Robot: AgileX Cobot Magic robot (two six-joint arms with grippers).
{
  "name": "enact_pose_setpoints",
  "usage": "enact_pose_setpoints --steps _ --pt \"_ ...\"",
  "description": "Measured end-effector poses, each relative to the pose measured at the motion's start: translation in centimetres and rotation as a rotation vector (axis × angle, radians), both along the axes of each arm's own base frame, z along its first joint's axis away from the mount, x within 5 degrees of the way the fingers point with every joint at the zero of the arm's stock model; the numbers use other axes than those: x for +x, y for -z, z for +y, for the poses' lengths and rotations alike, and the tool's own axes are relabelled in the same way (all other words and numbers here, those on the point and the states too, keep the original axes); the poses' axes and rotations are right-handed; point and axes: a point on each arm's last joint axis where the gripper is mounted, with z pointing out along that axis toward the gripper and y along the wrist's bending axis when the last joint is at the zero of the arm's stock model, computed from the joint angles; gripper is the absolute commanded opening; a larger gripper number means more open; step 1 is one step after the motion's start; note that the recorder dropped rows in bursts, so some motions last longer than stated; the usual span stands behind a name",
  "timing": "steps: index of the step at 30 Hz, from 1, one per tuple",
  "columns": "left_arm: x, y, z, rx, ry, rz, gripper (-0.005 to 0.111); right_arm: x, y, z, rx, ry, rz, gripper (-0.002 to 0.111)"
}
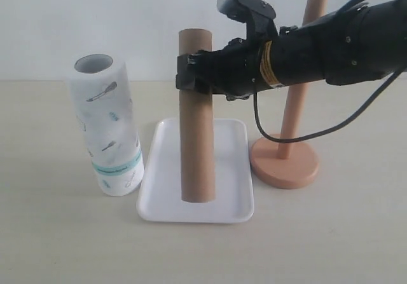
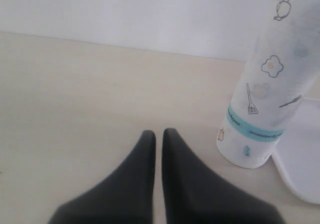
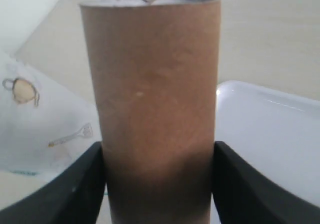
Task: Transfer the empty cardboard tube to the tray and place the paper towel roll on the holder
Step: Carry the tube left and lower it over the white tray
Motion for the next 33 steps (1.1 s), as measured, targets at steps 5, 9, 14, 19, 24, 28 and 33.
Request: enact_pose_setpoints --steps 5,9,14,19,24,28,33 --pt "0.0 0.0 0.0 0.0 0.0 0.0 0.005 -0.1 0.1 0.1 -0.103 -0.112 -0.133 0.0" --pt "0.0 0.0 0.0 0.0 0.0 0.0 0.005 -0.1 -0.5 -0.2 -0.17 -0.146 -0.238 0.0" --pt "0.0 0.0 0.0 0.0 0.0 0.0 0.005 0.0 -1.9 -0.8 -0.248 -0.136 -0.368 0.0" --pt "0.0 0.0 0.0 0.0 0.0 0.0 0.005 0.3 -3.4 -1.2 -0.315 -0.116 -0.483 0.0" --pt "0.0 0.0 0.0 0.0 0.0 0.0 0.005 0.5 -6.0 0.1 -0.382 -0.076 -0.639 0.0" --pt "0.0 0.0 0.0 0.0 0.0 0.0 0.005 0.1 -8.0 1.5 -0.413 -0.028 -0.735 0.0" --pt "0.0 0.0 0.0 0.0 0.0 0.0 0.005 -0.4 -8.7 2.3 -0.534 0.04 -0.83 0.0"
